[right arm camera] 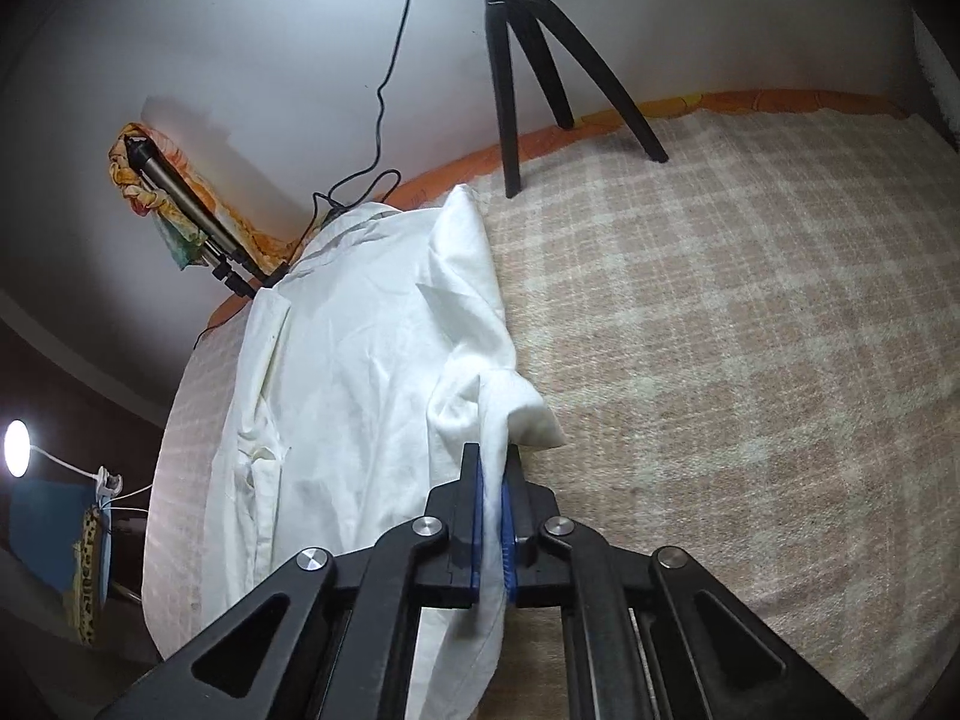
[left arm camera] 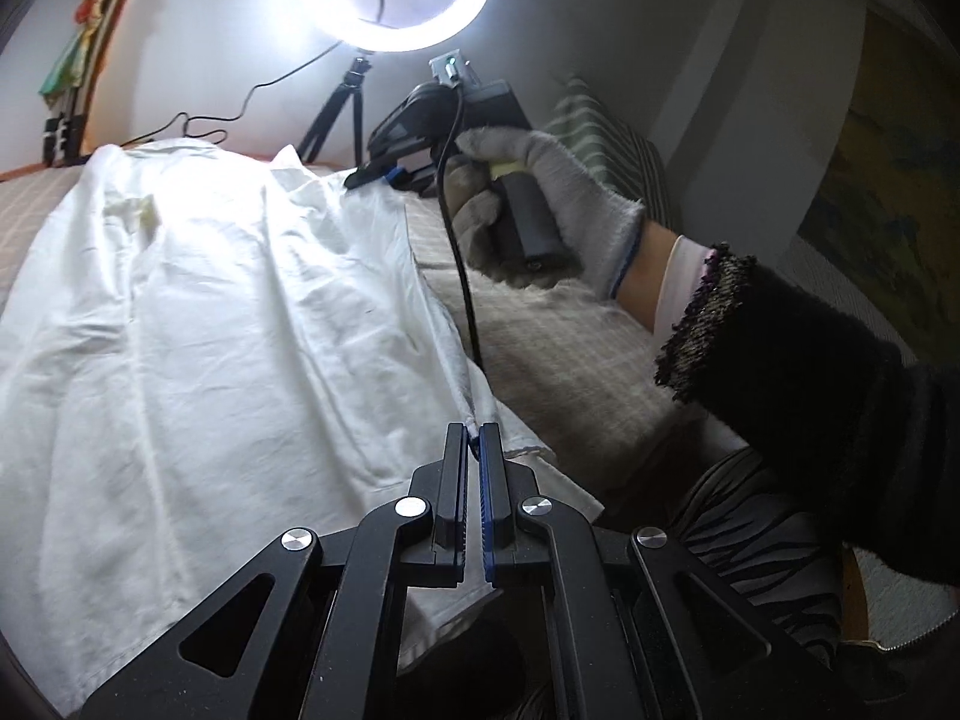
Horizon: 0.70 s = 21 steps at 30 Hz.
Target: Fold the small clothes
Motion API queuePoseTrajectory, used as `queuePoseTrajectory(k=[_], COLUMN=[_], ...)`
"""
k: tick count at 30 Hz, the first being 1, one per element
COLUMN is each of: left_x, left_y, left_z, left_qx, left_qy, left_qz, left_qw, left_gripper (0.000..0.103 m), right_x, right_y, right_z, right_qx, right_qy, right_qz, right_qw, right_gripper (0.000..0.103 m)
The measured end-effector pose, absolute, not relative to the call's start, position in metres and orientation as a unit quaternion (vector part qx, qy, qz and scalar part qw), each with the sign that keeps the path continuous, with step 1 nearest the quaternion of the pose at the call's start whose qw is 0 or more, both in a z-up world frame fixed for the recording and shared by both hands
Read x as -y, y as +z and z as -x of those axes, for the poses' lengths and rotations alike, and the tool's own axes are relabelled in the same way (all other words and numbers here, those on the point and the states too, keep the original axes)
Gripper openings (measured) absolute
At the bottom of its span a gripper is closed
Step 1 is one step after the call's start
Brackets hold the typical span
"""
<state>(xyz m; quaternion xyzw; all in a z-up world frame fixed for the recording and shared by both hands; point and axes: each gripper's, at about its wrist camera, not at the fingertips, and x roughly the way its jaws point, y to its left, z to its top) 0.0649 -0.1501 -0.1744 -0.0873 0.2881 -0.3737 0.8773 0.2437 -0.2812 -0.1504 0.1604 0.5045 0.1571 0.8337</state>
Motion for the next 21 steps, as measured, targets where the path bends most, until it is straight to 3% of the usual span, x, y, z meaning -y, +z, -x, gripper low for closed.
queuePoseTrajectory(k=[11,21], left_x=[0.125,0.097], left_y=[-0.168,-0.185], left_z=[-0.041,-0.028], left_qx=[-0.275,-0.299], left_qy=[-0.355,-0.313], left_qz=[0.095,0.111], left_qw=[0.889,0.895], left_gripper=[0.001,0.001], right_x=[0.216,0.126], right_y=[-0.119,-0.144], right_z=[-0.24,-0.227], right_qx=[-0.49,-0.51], right_qy=[0.195,0.221], right_qz=[-0.1,-0.027], right_qw=[0.844,0.831], right_gripper=[0.002,0.001])
